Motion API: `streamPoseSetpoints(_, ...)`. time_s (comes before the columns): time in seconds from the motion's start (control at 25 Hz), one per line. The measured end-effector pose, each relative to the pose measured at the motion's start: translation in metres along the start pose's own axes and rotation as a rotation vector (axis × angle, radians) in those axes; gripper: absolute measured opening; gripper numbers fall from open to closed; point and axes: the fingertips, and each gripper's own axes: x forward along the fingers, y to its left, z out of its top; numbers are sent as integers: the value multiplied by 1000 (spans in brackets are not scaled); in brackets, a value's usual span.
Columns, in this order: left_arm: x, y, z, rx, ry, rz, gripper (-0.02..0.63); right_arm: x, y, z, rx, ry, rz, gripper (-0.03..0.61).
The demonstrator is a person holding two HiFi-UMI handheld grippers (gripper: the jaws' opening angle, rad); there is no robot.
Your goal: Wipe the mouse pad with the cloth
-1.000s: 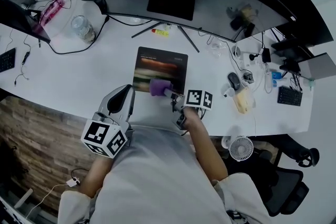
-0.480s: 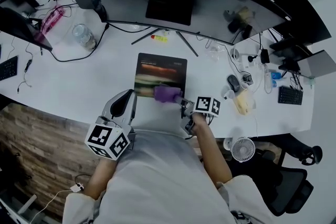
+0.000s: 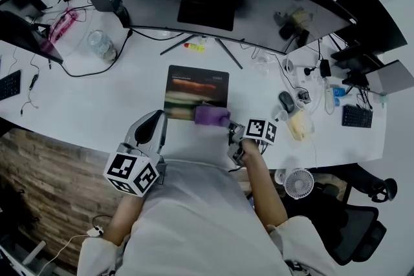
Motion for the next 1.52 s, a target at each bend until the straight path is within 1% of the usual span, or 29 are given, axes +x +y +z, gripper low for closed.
streamPoseSetpoints(0.48, 1, 2, -4, -18, 8, -7, 0, -23, -22, 12, -2, -39, -58, 97)
streamPoseSetpoints(0.84, 4, 1, -5, -20, 16, -26, 0, -48, -33, 19, 28, -98, -71, 97)
streamPoseSetpoints(1.12, 5, -1, -10, -15, 33, -36, 0, -72, -9, 24, 9, -163, 8, 94)
streamPoseSetpoints(1.28, 5, -9, -7, -27, 24, -57, 0, -78, 12, 28, 14, -209, 98, 94)
streamPoseSetpoints(1.4, 4, -16, 0, -19, 7, -71, 0, -79, 23, 27, 35, -222, 151, 92)
streamPoseSetpoints(1.52, 4, -22, 2, -2, 7, -78, 0, -80, 35, 25, 21, -221, 174, 92)
